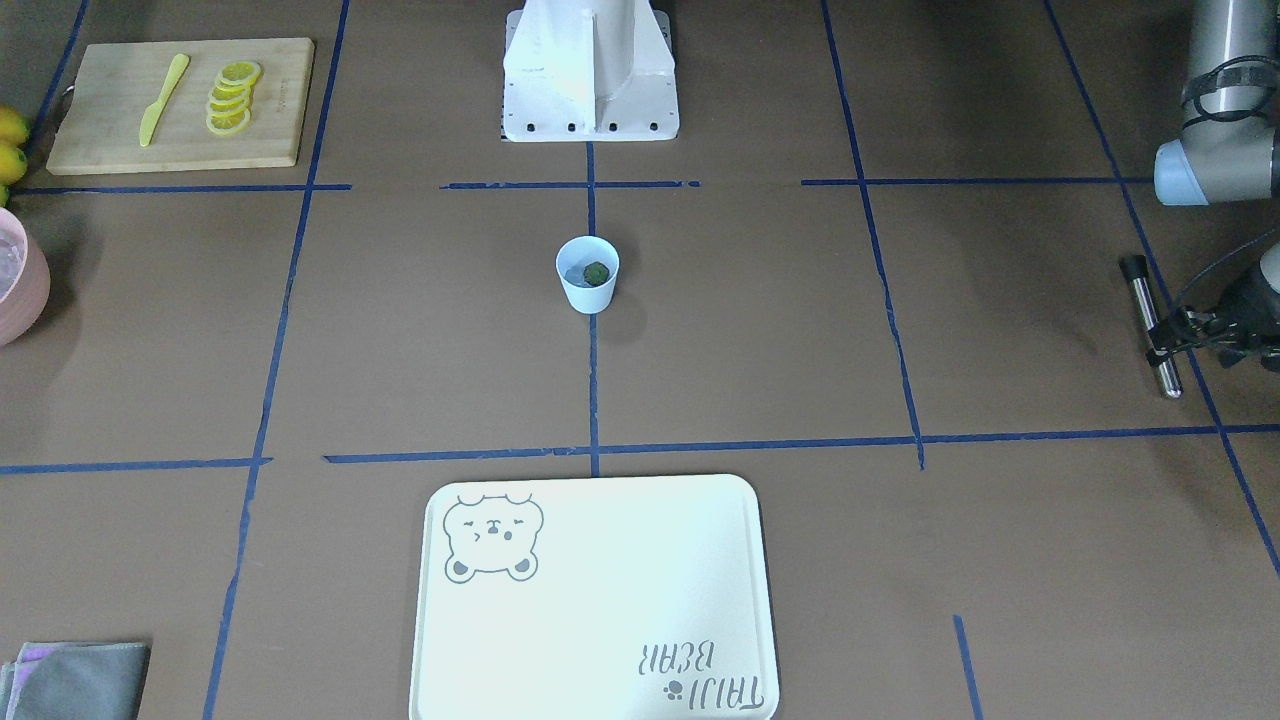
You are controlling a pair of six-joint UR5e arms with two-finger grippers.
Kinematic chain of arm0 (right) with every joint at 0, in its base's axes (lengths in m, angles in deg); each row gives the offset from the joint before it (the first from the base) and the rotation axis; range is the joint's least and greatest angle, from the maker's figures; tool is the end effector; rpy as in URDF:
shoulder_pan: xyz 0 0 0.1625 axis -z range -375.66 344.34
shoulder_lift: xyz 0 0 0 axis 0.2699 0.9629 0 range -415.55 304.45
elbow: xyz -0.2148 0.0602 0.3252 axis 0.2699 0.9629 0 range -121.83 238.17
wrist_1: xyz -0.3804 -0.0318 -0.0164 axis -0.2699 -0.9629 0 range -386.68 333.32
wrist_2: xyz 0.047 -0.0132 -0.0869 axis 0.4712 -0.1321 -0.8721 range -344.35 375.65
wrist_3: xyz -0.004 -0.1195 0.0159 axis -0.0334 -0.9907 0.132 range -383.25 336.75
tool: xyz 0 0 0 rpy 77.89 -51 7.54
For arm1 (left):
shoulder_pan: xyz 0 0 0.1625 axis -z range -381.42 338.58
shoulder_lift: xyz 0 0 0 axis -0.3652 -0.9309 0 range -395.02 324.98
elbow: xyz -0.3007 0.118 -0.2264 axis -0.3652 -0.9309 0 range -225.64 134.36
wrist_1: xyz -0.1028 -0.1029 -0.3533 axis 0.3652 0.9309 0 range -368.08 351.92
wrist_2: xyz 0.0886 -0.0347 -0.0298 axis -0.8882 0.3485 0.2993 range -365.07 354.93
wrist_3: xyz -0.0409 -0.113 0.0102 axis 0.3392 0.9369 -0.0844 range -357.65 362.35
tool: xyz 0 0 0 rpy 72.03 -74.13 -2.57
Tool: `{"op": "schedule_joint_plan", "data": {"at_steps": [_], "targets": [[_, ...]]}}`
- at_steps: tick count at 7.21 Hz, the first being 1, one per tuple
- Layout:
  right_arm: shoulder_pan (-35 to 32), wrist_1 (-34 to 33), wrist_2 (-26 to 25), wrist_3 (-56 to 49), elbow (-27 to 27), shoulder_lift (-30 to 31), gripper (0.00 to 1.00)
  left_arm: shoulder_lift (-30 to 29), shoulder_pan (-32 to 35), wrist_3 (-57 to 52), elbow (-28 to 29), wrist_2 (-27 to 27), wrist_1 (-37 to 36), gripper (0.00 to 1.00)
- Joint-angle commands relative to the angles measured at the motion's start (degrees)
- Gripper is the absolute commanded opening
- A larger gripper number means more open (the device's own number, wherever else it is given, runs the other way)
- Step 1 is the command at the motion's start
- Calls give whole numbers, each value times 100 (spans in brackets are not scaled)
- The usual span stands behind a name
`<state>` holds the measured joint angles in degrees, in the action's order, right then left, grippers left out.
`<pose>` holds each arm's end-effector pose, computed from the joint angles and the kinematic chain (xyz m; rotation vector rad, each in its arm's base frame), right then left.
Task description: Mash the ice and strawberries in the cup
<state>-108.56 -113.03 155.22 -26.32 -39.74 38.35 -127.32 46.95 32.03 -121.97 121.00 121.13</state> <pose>0.0637 -0.4369 0.5951 0.1701 -0.8561 -0.0606 0.1267 -0.4882 0.6669 0.1561 0.7587 0.0194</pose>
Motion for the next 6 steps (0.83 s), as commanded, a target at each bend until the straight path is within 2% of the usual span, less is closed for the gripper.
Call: {"op": "schedule_joint_plan", "data": {"at_steps": [1, 2, 3, 4, 5, 6], "targets": [[0, 4, -17, 0, -9, -3, 99, -77, 254, -14, -188, 119, -210, 100], [0, -5, -70, 0, 0, -21, 99, -78, 308, -110, -433, 328, -559, 100], [0, -5, -227, 0, -9, -21, 99, -78, 535, -790, -722, 331, -1207, 100], [0, 4, -289, -9, 17, -21, 99, -104, 955, -1858, -1004, 331, -2153, 100], [0, -5, -307, -9, 26, -12, 99, -252, 1264, -2669, -1094, 365, -2954, 100], [0, -5, -308, -9, 96, 5, 99, -262, 1449, -3200, -1077, 514, -3345, 100]]}}
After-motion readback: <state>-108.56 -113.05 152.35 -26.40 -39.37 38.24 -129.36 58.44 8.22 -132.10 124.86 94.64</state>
